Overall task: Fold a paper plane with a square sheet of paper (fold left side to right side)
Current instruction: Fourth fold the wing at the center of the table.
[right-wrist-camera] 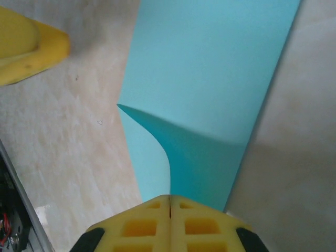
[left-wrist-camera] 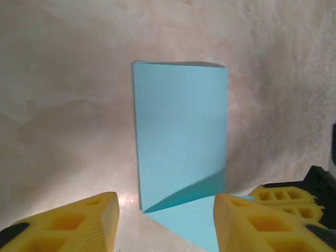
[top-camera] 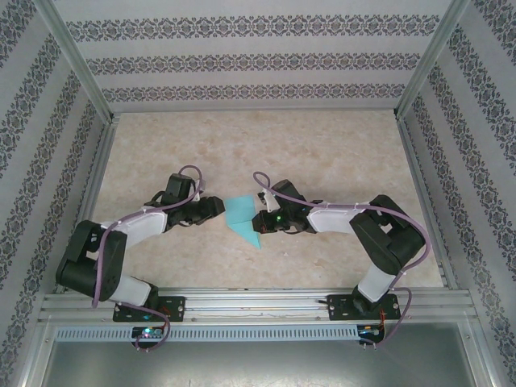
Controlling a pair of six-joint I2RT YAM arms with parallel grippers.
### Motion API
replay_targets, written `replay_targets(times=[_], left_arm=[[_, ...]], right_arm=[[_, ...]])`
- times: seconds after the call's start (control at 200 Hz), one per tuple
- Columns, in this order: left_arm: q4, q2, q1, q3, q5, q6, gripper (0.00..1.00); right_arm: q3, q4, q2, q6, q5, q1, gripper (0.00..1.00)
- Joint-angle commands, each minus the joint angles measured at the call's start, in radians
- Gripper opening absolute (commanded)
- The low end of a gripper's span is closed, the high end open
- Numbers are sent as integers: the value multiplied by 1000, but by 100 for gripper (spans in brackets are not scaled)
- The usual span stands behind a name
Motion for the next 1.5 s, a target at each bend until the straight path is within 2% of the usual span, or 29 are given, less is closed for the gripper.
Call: replay_targets(times=[0.0,0.17,0.4,0.585,0.739,0.829,0.919,1.049,1.154,1.314,1.494], left_arm=[[114,54,28,-6,124,-52,54],[180,121,30,17,181,-81,54],[218,217,29,59,226,-90,48],[268,275,29,77,248,-107,37],[301,293,28,85,254,-121,19],[292,284,28,85,245,-111,13],[274,271,28,84,238,-100,11],[275,264,28,79,243,-105,12],[288,260,24,76,247,-113,13],[283,240,22,77,243,-118,13],[277,227,16,85,247,-126,16]], right_arm=[[-7,34,-57,-9,-6,-1,0],[-43,56,-99,2,-9,-12,0],[-64,77,-120,14,-11,-20,0],[-65,85,-115,19,-18,-20,0],[-65,81,-108,20,-14,-22,0],[-68,62,-115,19,7,-23,11],[-69,21,-146,15,48,-27,24],[-51,-89,-210,-14,122,-25,37],[-17,-209,-266,-43,218,1,43],[114,-497,-283,-73,479,129,46],[211,-632,-214,28,685,285,47]])
